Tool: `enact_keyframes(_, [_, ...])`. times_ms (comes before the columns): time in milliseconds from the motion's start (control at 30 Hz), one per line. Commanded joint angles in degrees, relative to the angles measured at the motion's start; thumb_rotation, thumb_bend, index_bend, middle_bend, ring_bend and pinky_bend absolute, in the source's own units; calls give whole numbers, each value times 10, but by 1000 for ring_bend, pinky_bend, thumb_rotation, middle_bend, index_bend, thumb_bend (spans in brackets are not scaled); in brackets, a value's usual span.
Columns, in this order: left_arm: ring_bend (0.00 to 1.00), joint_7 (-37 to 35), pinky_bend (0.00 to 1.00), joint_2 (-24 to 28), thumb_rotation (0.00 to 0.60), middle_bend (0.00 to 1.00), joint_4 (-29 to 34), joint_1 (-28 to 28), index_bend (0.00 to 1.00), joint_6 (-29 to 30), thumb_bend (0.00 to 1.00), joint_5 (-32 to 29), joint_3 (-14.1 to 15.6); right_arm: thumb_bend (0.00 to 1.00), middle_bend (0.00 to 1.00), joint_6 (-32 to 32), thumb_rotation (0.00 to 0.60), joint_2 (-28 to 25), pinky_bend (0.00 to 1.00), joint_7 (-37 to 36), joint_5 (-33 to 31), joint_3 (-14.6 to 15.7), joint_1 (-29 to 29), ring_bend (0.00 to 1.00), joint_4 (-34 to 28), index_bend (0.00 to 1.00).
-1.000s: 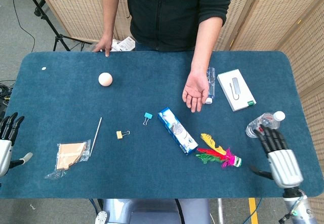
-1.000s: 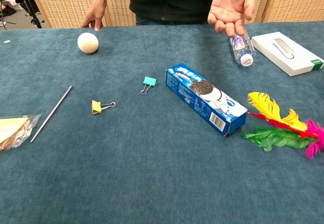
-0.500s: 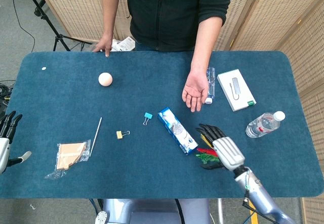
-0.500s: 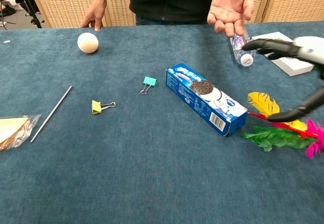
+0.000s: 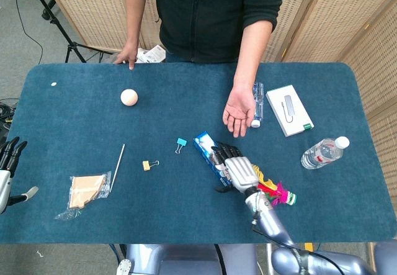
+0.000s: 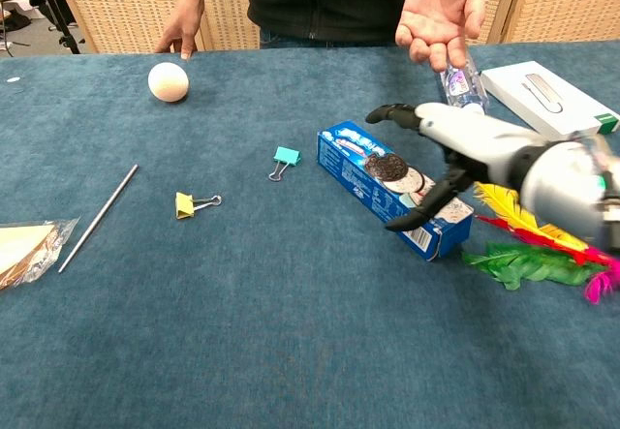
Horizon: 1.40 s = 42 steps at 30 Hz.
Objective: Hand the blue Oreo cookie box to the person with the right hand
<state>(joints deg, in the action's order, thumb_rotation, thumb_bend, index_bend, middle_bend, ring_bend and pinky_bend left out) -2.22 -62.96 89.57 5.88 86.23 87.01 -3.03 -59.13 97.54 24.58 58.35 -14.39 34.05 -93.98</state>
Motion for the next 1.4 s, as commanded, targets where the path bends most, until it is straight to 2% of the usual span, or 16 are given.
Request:
enact_keyframes(33, [0, -1, 0, 1, 600, 0, 0, 1, 0, -3, 0, -1, 0, 0, 16, -19, 600, 54, 63, 45, -60, -28, 34, 0, 40, 73])
enact_keyframes(200, [0, -5, 0, 2, 600, 0, -1, 4, 0, -10, 0, -6, -1, 0, 16, -26, 600, 84, 62, 75, -95, -43, 60, 0, 84, 73])
enact_keyframes(400, [0, -10, 0, 4, 600, 0, -1, 7, 0, -17, 0, -12, -3, 0, 39, -34, 600, 102, 62, 109, -112, -46, 80, 16, 138, 85])
enact_keyframes(433, [0, -12, 0, 5, 600, 0, -1, 7, 0, -18, 0, -13, -3, 0, 65, -33, 600, 104, 66, 111, -121, -48, 82, 48, 145, 100])
enact_keyframes(533, [0, -14, 0, 6, 600, 0, -1, 8, 0, -21, 0, -16, -4, 0, 215, -31, 600, 108, 154, 117, -134, -50, 86, 255, 158, 188])
enact_keyframes(667, [0, -14, 0, 7, 600, 0, 1, 8, 0, -22, 0, -15, -3, 12, 371, -33, 600, 113, 299, 129, -135, -38, 90, 397, 171, 323])
enact_keyframes(733, [0, -14, 0, 8, 600, 0, 2, 8, 0, -22, 0, -14, -2, 69, 478, -34, 600, 115, 393, 136, -130, -30, 92, 485, 180, 417])
enact_keyframes(800, [0, -15, 0, 8, 600, 0, 2, 8, 0, -22, 0, -14, -2, 175, 586, -39, 600, 117, 458, 138, -117, -22, 93, 582, 189, 517])
enact_keyframes(900, [0, -15, 0, 8, 600, 0, 1, 9, 0, -23, 0, -16, -2, 311, 659, -53, 600, 116, 469, 120, -81, -10, 89, 652, 195, 601])
enact_keyframes(1100, [0, -9, 0, 7, 600, 0, 2, 10, 0, -27, 0, -16, -1, 416, 688, -88, 600, 82, 469, 57, 8, 17, 64, 671, 158, 641])
enact_keyframes(1333, [0, 3, 0, 4, 600, 0, 6, 10, 0, -26, 0, -13, 1, 444, 691, -124, 600, -2, 469, -9, 107, 47, 31, 672, 62, 643])
enact_keyframes(1400, [0, 8, 0, 3, 600, 0, 6, 10, 0, -25, 0, -14, 1, 457, 691, -132, 600, -39, 469, -35, 138, 57, 19, 672, 17, 643])
